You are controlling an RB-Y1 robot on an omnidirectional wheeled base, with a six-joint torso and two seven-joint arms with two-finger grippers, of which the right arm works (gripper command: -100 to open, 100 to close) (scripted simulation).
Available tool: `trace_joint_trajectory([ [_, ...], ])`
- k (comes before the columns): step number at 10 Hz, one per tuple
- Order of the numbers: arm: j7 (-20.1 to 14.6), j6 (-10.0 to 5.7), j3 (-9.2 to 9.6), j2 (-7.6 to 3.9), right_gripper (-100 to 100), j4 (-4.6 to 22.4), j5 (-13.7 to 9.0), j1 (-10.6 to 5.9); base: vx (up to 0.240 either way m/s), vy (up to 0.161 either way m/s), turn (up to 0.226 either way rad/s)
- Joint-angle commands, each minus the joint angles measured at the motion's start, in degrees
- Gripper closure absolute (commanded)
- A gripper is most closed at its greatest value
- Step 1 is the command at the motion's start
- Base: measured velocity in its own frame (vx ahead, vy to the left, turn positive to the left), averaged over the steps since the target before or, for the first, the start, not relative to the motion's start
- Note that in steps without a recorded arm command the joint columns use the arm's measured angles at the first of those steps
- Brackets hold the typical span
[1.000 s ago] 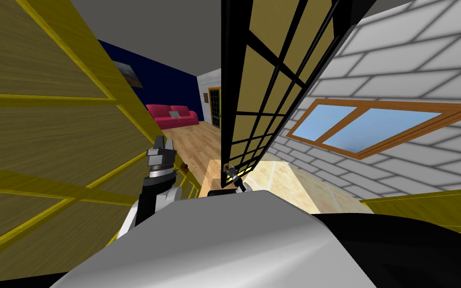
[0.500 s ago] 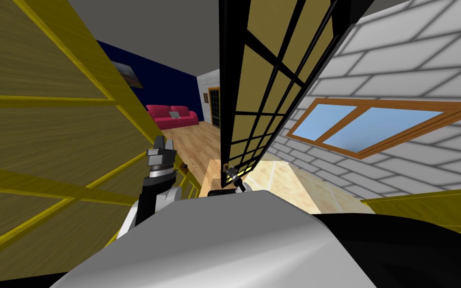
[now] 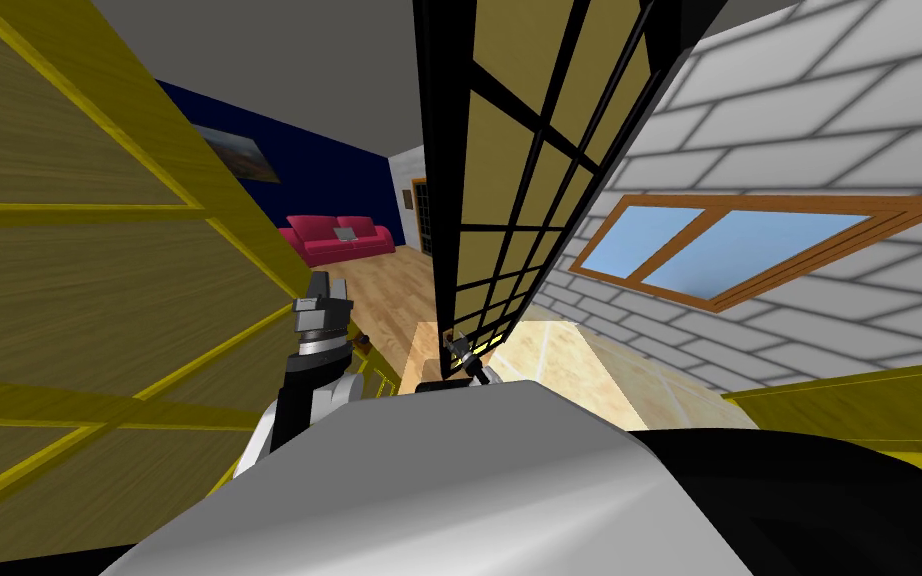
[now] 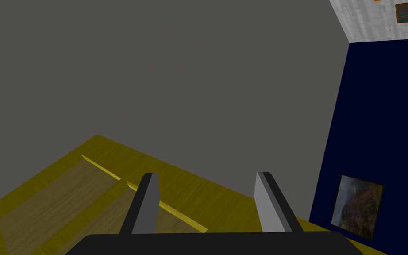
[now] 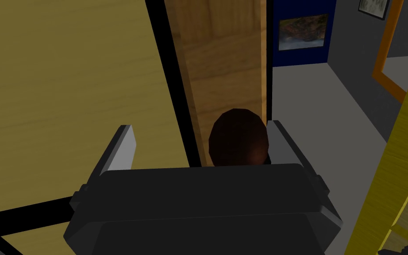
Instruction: Push the door open
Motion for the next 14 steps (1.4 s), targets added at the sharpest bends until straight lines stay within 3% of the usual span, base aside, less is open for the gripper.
trace_joint_trajectory([
  [1, 0.29, 0.95, -0.89, -1.83, 100, 0.95, 0.21, -0.58, 0.009, -0.014, 0.005],
  [14, 0.38, 2.03, -0.80, -2.24, 100, 0.69, 1.98, -0.21, 0.008, -0.001, -0.003],
])
